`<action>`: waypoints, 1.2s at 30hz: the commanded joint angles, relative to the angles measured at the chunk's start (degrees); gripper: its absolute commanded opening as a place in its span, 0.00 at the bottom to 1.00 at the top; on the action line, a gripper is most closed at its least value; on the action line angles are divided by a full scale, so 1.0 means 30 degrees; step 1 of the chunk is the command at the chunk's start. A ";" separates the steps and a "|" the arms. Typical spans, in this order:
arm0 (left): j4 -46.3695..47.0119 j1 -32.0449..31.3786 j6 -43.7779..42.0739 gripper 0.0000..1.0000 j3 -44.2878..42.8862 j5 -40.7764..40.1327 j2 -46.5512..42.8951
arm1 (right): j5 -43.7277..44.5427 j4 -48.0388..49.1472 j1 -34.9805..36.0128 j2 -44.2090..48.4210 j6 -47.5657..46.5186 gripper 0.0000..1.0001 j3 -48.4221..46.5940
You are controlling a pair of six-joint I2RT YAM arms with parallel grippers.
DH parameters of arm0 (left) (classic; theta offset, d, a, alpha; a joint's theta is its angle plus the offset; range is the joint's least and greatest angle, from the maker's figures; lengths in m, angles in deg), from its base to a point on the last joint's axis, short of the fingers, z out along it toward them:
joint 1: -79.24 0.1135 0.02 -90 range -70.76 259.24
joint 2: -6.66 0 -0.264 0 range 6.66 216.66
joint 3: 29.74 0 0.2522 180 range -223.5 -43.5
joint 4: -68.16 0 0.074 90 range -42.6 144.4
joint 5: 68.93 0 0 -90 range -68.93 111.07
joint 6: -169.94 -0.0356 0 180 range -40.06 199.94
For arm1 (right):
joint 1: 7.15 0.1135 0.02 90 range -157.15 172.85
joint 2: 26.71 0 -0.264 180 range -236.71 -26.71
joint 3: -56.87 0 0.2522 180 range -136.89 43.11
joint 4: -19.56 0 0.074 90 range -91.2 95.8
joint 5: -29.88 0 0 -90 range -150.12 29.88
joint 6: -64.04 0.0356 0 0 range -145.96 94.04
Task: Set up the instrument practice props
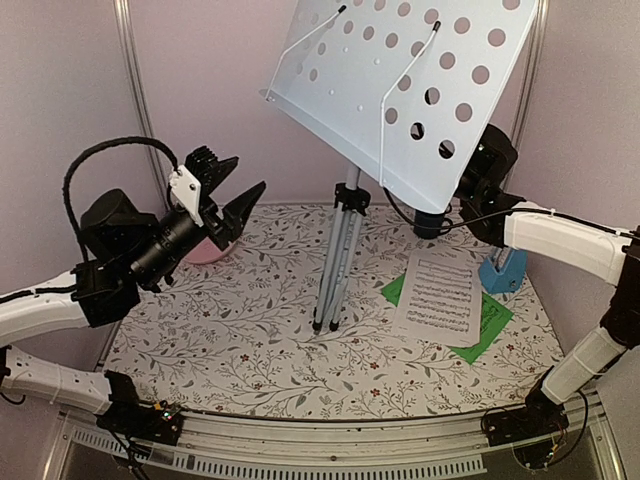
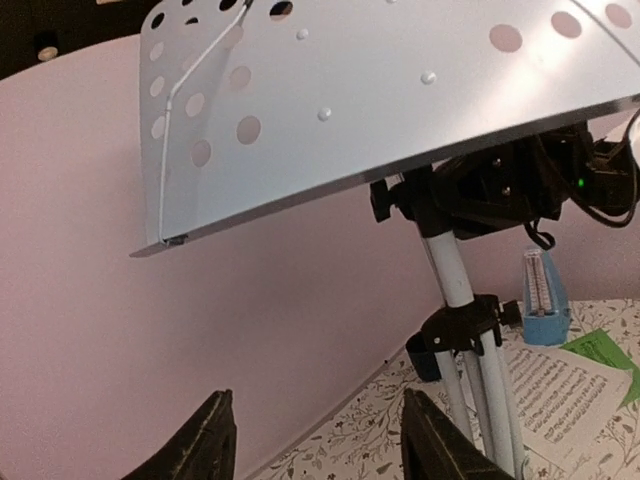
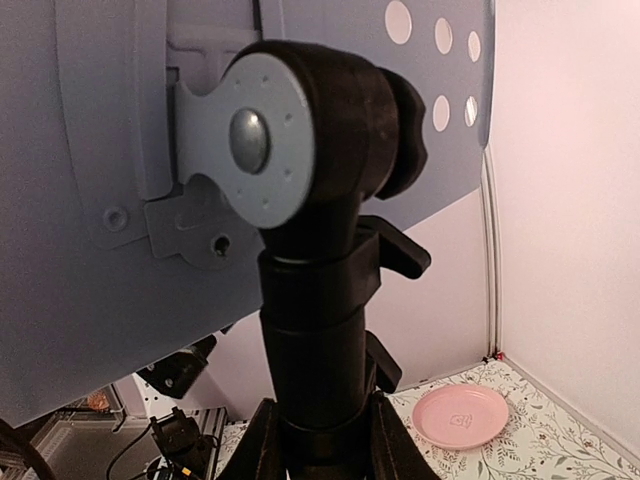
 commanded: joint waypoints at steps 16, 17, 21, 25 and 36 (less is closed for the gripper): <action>0.0320 0.2042 1.0368 0.41 -0.0572 0.4791 0.8374 | 0.4695 0.4336 0.0258 0.0493 -0.0593 0.00 -0.0413; 0.0471 0.2013 1.0704 0.40 -0.0483 0.4382 0.8483 | 0.5245 0.4090 0.0445 0.0574 -0.1083 0.00 -0.0429; 0.1448 0.1851 1.1501 0.38 0.0214 0.3012 0.8611 | 0.7243 0.3397 0.0969 0.0698 -0.2394 0.00 -0.0518; 0.1254 0.1727 1.1499 0.34 -0.0235 0.2371 0.9477 | 0.8909 0.3133 0.1300 0.0541 -0.2795 0.00 -0.0657; 0.2306 0.1138 1.1221 0.23 -0.1025 0.0185 1.0884 | 1.3479 0.2289 0.3024 0.0131 -0.4578 0.00 -0.1345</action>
